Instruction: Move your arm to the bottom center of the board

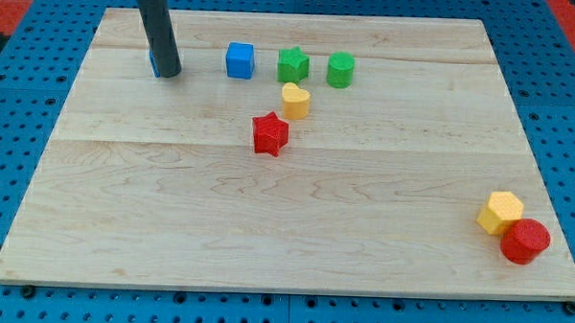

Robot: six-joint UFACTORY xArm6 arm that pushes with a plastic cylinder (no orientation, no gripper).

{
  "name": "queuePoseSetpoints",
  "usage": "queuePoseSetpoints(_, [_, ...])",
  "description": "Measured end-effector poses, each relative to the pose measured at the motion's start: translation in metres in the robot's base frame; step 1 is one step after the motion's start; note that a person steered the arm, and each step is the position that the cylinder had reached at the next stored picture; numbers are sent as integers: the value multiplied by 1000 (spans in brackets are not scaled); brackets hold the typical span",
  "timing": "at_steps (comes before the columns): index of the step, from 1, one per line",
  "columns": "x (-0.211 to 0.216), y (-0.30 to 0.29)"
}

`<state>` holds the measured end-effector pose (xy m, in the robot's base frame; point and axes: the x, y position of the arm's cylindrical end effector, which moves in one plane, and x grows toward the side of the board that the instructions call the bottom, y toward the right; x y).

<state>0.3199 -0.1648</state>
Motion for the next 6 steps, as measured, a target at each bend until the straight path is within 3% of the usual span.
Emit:
queuePoseSetpoints(2, [22,2])
queuePoseSetpoints(3, [72,62])
queuePoseSetpoints(4, [151,53])
queuePoseSetpoints(5, [240,88])
queuePoseSetpoints(6, [298,141])
